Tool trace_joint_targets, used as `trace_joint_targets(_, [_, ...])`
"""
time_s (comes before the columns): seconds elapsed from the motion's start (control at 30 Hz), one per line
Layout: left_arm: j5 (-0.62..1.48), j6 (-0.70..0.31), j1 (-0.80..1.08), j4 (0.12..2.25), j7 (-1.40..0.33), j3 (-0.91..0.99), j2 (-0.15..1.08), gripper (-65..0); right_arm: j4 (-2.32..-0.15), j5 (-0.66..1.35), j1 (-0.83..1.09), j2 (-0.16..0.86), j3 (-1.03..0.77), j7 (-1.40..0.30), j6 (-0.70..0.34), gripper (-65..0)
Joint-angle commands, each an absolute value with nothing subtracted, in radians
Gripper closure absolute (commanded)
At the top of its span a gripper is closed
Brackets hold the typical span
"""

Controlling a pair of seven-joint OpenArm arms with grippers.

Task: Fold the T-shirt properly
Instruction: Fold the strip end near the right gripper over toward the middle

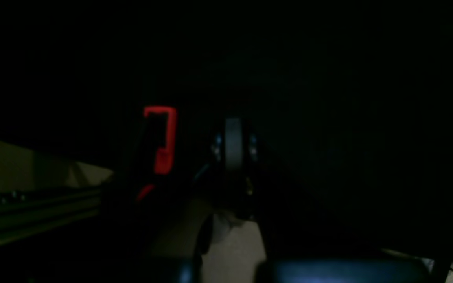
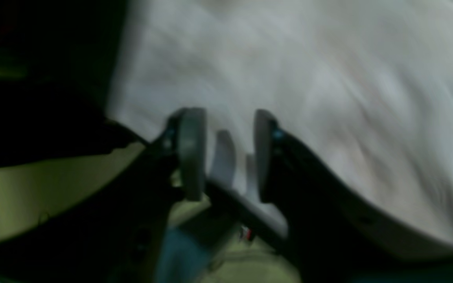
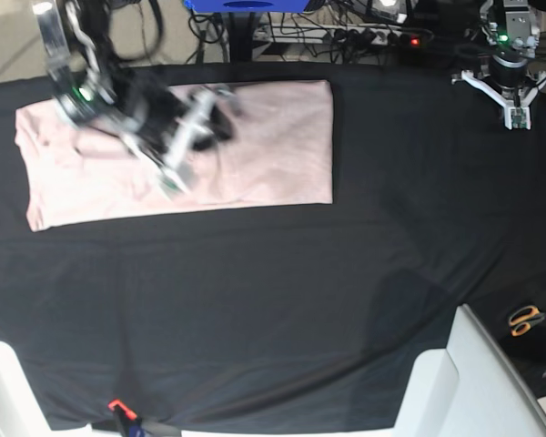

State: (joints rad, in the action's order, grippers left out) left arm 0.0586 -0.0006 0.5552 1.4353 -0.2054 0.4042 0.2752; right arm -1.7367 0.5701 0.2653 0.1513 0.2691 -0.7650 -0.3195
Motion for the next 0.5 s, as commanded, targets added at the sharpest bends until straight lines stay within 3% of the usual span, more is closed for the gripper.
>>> trace_joint_targets(0.0, [0.056, 0.004, 0.562, 1.446, -0.186, 0.410, 0.285, 0.0, -1.738, 0.576, 0.239, 0.162, 0.283, -0.748, -0.317, -9.6])
trace_joint_targets(0.07, [0.062, 0.004, 0.562, 1.446, -0.186, 0.410, 0.285, 0.0, -1.696, 0.576, 0.189, 0.160, 0.315, -0.748, -0.317, -0.3])
trace_joint_targets(0.47, [0.064, 0.004, 0.562, 1.446, -0.186, 0.412, 0.283, 0.0, -1.323, 0.572, -0.033, 0.116, 0.360, -0.740, -0.317, -1.4])
